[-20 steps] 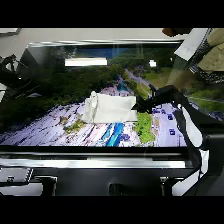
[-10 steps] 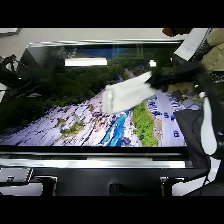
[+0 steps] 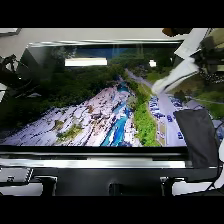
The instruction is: Fold the clothes and pants, and hang the long-sleeved shirts on hangers.
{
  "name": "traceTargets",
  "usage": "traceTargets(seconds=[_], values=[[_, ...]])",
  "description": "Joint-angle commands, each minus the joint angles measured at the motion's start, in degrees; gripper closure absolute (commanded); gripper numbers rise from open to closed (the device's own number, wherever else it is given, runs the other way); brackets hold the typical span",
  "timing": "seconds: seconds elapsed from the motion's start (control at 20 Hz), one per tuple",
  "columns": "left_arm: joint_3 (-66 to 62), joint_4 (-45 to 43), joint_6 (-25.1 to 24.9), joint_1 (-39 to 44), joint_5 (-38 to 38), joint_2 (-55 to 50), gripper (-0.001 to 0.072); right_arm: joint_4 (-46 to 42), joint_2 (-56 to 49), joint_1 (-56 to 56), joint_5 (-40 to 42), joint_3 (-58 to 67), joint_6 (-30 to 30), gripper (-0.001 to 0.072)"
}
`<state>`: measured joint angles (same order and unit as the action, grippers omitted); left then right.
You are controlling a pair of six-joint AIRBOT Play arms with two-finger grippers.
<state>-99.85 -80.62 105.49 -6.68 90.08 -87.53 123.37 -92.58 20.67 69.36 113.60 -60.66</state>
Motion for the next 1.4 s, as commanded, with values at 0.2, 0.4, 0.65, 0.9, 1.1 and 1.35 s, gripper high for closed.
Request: traceTargets(seconds=[0.2,0.4,0.65,0.9,1.1,1.35], values=[[0.0,0.0,-0.1,-0.1,-0.1,0.0,0.0692,-2.9,1.7,7.8,-0.2,1.1,8.3,0.0674],[0.0,0.0,-0.1,-0.1,-0.1,0.0,0.0691,-11.7,4.7,7.7,4.7,1.1,12.3,0.0675],[0.0,0.0,-0.1,-0.1,-0.1,0.0,0.0692,-17.7,8.7,7.7,12.2,1.1,12.7,0.0674],[0.0,0.0,-0.1,-0.1,0.0,0.0,0.0691,-25.5,9.7,7.7,24.3,1.1,10.1,0.0674],[0.0,0.0,-0.1,-0.1,0.5,0.0,0.0691,-30.6,9.8,7.7,32.9,1.0,3.6,0.0673],[0.0,0.0,-0.1,-0.1,0.5,0.0,0.0691,-39.7,13.5,7.7,35.6,-6.0,-2.7,0.0673]])
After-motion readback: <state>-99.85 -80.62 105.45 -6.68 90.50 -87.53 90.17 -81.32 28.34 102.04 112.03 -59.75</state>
